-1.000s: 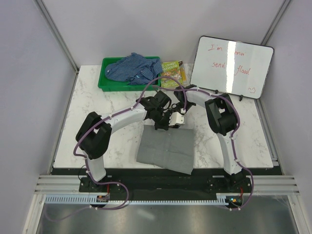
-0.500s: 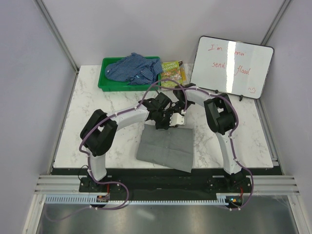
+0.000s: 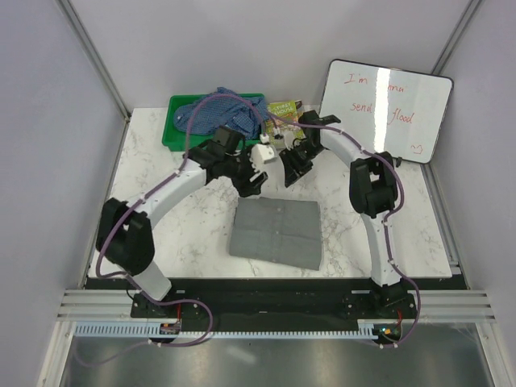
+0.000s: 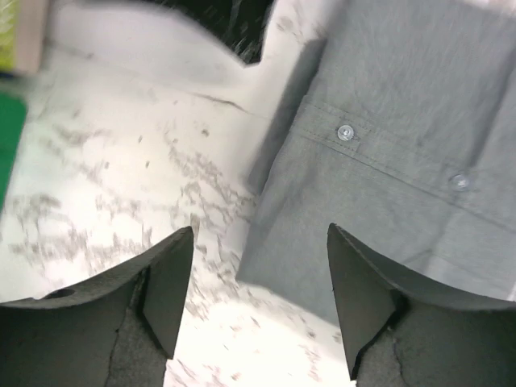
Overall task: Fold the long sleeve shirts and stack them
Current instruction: Fold the shirt
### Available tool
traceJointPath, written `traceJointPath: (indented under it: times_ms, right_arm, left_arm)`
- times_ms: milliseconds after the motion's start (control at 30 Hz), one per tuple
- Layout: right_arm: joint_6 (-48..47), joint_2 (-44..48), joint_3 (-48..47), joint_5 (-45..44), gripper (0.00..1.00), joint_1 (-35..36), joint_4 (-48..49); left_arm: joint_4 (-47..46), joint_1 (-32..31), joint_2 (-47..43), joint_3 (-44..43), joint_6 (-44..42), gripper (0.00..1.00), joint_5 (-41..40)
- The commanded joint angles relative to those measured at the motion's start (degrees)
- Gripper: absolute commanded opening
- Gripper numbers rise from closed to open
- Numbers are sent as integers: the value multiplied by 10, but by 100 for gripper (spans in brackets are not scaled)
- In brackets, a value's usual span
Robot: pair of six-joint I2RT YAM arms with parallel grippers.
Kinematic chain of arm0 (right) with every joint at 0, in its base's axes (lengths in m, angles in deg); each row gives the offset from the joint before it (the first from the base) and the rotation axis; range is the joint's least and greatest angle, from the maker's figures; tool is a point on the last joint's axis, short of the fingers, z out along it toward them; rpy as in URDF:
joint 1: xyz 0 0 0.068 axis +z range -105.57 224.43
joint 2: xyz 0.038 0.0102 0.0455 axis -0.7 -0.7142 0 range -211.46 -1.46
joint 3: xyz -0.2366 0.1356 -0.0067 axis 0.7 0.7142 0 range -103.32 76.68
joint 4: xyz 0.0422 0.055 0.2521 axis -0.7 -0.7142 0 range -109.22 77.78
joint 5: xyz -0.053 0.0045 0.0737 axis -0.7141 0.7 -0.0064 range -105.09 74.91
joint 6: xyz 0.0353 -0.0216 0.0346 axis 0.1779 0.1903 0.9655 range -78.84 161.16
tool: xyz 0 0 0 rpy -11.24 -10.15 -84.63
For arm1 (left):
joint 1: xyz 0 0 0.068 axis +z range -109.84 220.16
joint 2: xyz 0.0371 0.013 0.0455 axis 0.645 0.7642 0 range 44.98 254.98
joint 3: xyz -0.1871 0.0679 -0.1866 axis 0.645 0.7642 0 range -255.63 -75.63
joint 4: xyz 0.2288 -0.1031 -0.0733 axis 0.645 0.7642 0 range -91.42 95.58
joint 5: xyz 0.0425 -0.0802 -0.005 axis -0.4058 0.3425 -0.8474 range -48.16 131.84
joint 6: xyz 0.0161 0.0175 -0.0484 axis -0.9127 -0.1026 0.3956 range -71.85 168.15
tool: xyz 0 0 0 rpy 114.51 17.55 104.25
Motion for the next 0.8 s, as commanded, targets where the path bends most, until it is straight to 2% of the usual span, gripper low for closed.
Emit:
traceJointPath:
  times_ms: [0,100,200,300,400,600,733,767]
  right_arm:
    - [-5,94,-12,-30,51,-5,5]
    - [-18,141,36,-37,53,-15,-2]
    - [-36,178,106,-45,53,-24,-7]
    - [-52,198,175,-44,54,-29,-5]
    - [-56,204,223,-37,61,-31,9]
    - [-52,192,260,-59,66,-35,51]
    - [-51,170,268,-66,64,-39,64]
    - [-49,167,271,-66,59,-39,67]
  left_arm:
    - [29,64,-53,22,190,75,90]
    - [27,121,-41,50,280,75,121]
    - [23,155,-17,67,329,74,159]
    - [7,164,1,86,356,74,173]
    - [-9,165,22,94,377,73,175]
    - [-29,170,75,88,391,73,194]
    - [-40,173,101,83,399,65,206]
    - [-40,173,112,81,399,63,208]
